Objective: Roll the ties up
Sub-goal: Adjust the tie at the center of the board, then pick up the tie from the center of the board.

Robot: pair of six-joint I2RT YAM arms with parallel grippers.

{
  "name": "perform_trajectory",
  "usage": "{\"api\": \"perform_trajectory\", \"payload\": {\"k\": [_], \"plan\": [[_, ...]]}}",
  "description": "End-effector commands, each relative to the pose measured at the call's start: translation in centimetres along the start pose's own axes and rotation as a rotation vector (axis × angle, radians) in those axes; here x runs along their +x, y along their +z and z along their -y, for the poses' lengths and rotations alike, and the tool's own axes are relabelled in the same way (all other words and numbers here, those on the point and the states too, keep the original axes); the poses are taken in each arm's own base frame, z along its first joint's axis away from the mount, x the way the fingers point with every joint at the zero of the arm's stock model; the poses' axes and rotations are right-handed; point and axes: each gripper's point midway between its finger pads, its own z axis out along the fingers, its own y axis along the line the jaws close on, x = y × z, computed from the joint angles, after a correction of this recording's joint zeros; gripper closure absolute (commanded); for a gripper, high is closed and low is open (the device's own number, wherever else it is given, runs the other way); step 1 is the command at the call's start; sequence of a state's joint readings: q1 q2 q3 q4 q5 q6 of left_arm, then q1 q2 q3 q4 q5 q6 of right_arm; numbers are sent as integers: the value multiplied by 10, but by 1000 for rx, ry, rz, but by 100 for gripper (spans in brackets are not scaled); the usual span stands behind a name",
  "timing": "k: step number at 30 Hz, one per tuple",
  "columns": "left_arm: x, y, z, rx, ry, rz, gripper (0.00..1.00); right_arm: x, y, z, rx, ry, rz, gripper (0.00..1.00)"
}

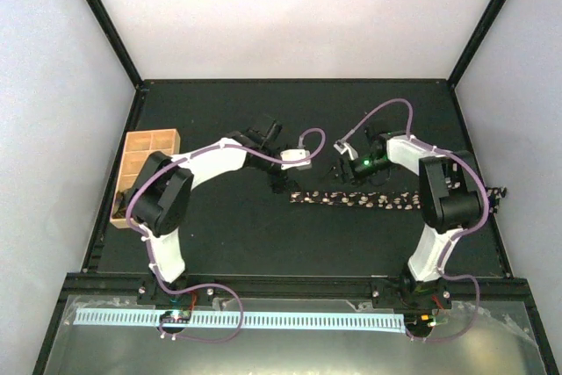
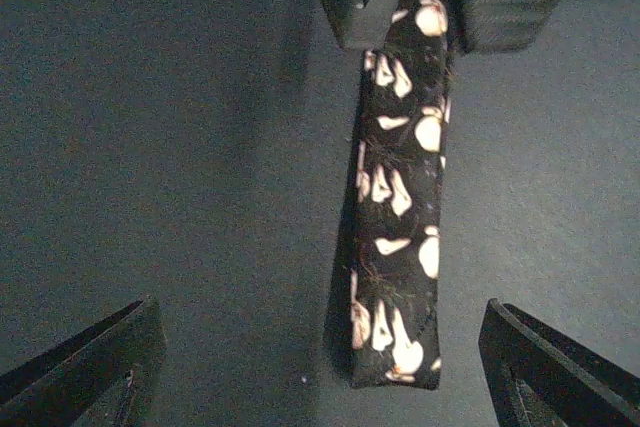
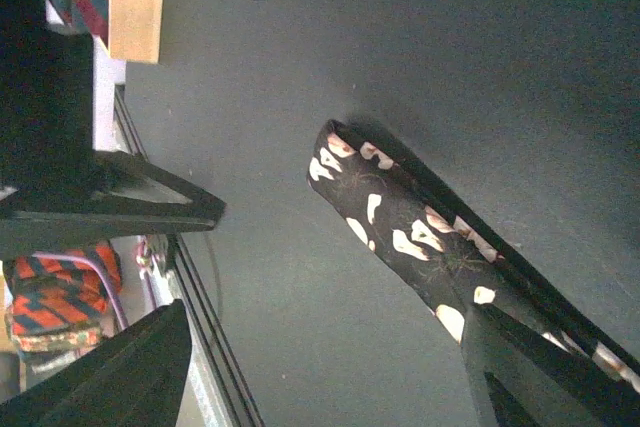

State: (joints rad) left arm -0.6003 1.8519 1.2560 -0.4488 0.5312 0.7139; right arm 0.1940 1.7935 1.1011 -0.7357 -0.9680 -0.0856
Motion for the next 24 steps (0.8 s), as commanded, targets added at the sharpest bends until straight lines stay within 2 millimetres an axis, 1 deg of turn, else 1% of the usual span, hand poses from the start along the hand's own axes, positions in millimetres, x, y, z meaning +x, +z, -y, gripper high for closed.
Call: {"api": "perform_trajectory", "payload": {"k": [1,3,5,7,10,12,14,17,21,24], "plan": [[-7,-14,13,44,81,28,12,-2,12,-4,-68,23,-20,29],[-20,-28,17,49,45,150,13,2,13,-6,-89,34,-30,37],[-30,-34,27,29,58,286,12,8,16,-7,-93,37,-42,45],[-24,-29,36,19,47,345,12,13,21,-8,-99,38,-54,51],[-6,-19,28,11,-19,302,13,19,36,-7,-79,28,-87,61],[5,-13,26,16,6,284,13,19,44,-2,-58,28,-103,66],[17,-5,32,51,57,252,14,18,49,6,-37,46,-113,71],[32,6,36,75,97,222,17,21,52,27,48,48,-140,77],[35,16,31,84,77,214,19,35,58,48,112,73,-186,83],[40,23,29,107,63,183,25,40,60,60,149,83,-209,86]]}}
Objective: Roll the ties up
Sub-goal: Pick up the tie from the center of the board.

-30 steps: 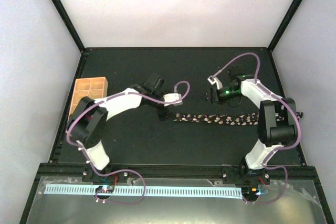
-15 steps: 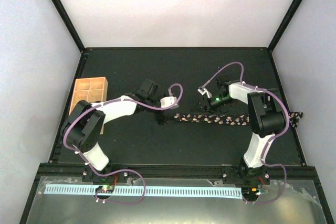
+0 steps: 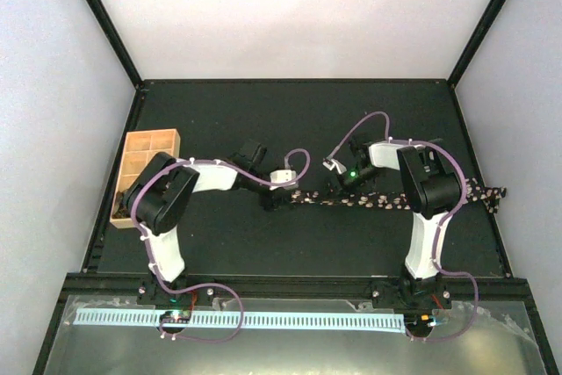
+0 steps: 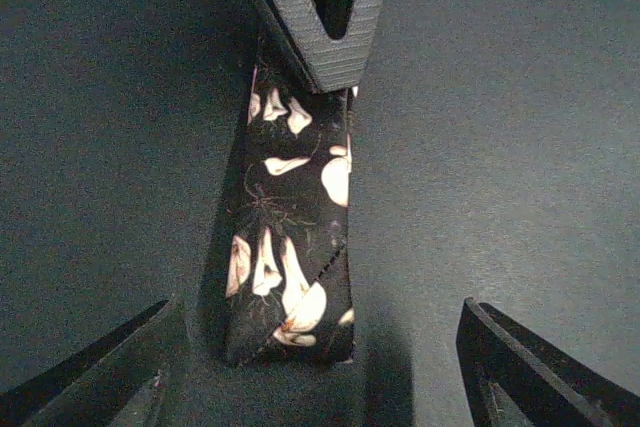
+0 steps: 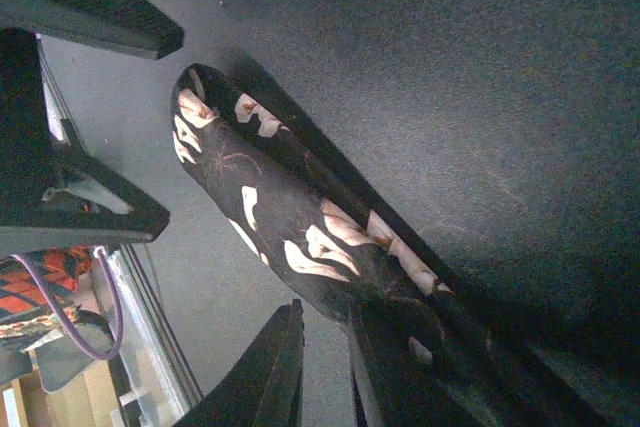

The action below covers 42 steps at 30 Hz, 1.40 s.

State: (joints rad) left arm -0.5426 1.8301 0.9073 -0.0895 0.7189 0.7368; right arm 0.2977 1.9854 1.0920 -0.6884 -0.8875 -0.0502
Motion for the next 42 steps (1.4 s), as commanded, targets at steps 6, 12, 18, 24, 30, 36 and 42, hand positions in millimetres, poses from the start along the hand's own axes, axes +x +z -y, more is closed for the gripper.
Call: {"api": "perform_trajectory", "payload": {"k": [6,12,18,24,30,36,42], "plan": [[4,23,-8,5,80,-65,38,14,7,33,130,10,-73,89],[11,30,-10,-34,99,-116,52,21,8,38,149,18,-81,89],[-22,8,4,-64,159,8,61,18,9,37,133,23,-84,90],[-58,-5,0,-86,144,108,66,16,12,38,123,28,-90,90],[-79,6,-1,-41,138,153,70,13,11,35,112,26,-92,90],[-79,19,1,-13,122,138,71,2,-3,18,100,-14,-62,90],[-77,21,-2,-22,117,109,70,5,-22,6,88,-25,-50,88]]}}
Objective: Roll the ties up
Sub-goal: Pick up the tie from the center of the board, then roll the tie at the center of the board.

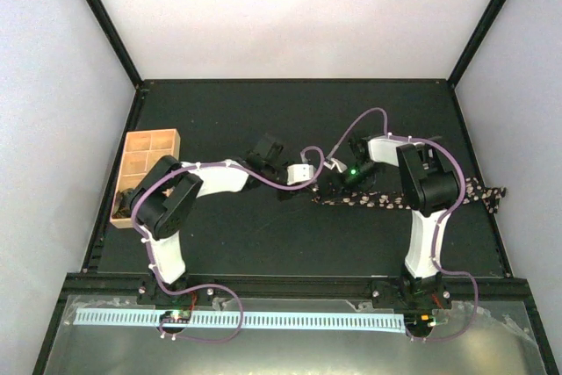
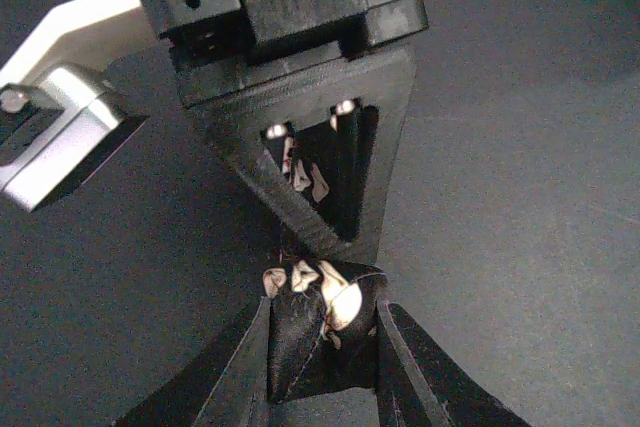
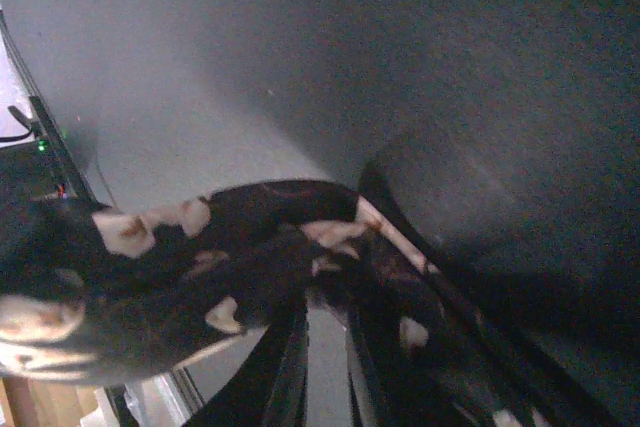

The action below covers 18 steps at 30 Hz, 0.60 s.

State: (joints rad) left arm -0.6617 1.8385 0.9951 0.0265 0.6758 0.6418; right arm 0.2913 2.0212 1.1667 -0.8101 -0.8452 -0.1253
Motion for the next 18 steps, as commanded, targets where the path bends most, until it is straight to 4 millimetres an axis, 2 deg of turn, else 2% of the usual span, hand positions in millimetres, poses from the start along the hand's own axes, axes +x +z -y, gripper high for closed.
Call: {"api": "perform_trajectory", "payload": {"k": [1,8,13,15,18], "plan": [[-13,2,-3,14,19,21,70,7,-20,1,51,-15,4,85],[-15,12,0,15,22,-10,69,10,-38,-14,-4,-16,57,71],[-17,18,1,14,25,-19,67,-1,-40,-32,-114,20,101,58],[-16,23,2,17,20,-26,67,-2,-38,-31,-126,33,99,55],[-13,32,0,20,-3,-39,66,0,-33,-25,-123,47,85,55]]}}
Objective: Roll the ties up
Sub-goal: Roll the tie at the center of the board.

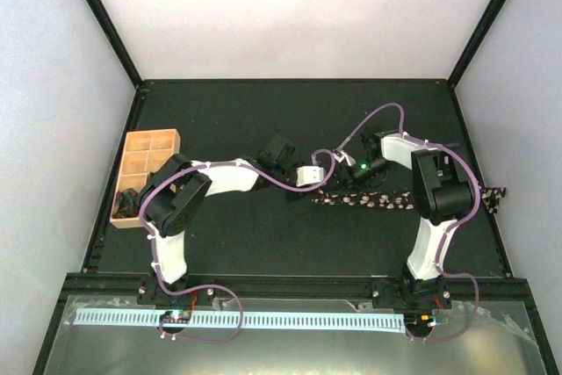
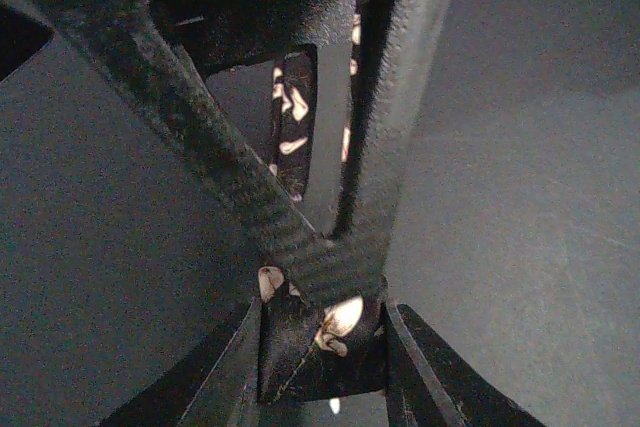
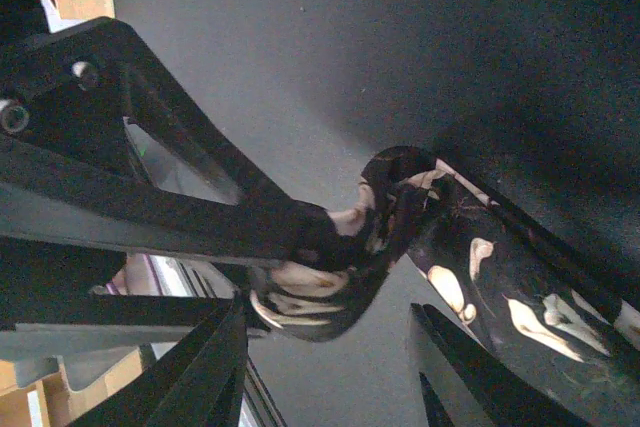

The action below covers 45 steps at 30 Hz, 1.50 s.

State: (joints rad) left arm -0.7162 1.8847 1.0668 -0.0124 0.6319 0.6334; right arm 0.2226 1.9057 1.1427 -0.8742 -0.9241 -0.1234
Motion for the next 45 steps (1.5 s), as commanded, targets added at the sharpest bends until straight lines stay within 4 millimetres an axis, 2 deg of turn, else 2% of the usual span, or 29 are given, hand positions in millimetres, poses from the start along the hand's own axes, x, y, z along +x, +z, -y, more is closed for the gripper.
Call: {"api": "perform_trajectory", "payload": {"k": [1,9,14,20,27,30,34,39,42,45], "plan": [[-3,17,-5,5,-28,-10,65,-1,5,-2,-52,31,-2,55],[0,34,-14,-2,-67,-13,62,-2,7,10,-12,50,-8,53],[-6,37,-14,-1,-66,-7,59,-4,12,29,56,61,-30,61],[-4,30,-19,-37,-106,-16,51,3,14,40,98,61,-59,69],[-1,14,-21,-72,-93,31,37,8,11,42,93,76,-51,69],[0,16,-16,-42,-66,38,39,9,8,43,83,85,-47,66],[1,23,-17,-28,-63,33,48,8,3,42,71,94,-36,61],[6,32,-13,-5,-44,7,57,6,-4,31,37,85,-17,53],[4,32,-12,-6,-49,8,58,6,-6,25,24,79,-11,48],[-3,29,-12,-2,-57,32,56,7,-6,27,29,84,-10,46]]}}
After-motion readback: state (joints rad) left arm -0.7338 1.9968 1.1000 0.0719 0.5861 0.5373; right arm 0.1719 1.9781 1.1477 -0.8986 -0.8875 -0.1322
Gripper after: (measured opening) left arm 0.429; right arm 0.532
